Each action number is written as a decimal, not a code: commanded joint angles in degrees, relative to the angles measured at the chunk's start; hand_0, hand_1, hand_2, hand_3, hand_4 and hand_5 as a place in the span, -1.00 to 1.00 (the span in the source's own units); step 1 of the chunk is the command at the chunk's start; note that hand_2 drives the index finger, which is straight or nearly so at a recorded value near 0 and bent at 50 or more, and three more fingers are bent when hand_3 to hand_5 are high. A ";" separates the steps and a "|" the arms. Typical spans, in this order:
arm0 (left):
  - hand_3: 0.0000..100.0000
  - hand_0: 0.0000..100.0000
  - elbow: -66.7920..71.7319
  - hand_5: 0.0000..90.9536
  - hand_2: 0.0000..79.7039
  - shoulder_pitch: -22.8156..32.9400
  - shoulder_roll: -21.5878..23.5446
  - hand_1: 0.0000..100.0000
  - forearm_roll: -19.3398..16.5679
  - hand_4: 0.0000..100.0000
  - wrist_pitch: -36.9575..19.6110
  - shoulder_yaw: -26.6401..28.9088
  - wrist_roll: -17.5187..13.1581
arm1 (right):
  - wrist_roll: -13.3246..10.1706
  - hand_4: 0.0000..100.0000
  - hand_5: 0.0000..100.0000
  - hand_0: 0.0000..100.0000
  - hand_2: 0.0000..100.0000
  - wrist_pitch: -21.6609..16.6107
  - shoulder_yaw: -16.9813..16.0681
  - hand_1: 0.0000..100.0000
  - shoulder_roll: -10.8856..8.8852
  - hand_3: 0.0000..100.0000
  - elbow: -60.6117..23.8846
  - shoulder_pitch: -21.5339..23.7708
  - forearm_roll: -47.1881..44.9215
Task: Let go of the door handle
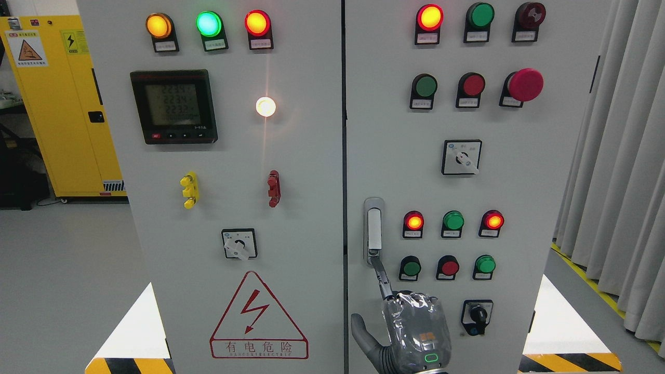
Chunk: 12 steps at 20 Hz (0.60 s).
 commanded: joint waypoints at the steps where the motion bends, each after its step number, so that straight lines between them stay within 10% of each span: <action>1: -1.00 -0.76 -0.79 -1.00 -1.00 -1.58 0.00 0.11 -0.01 -1.00 -0.02 0.02 -0.02 | -0.31 0.94 1.00 -0.14 -1.00 -0.26 -0.14 -0.32 -0.07 0.94 -2.44 0.10 0.11; 6: -1.00 -0.76 -0.79 -1.00 -1.00 -1.58 0.00 0.11 0.08 -1.00 -0.02 0.02 -0.02 | -0.48 0.93 1.00 -0.14 -0.97 -0.35 -0.14 -0.32 -0.16 0.93 -2.79 0.10 0.02; 12: -1.00 -0.76 -0.79 -1.00 -1.00 -1.58 0.00 0.11 -0.01 -1.00 -0.02 0.02 -0.02 | -1.09 0.86 0.99 -0.12 -0.47 -0.35 -0.49 -0.32 -0.25 0.81 -4.02 0.63 -0.25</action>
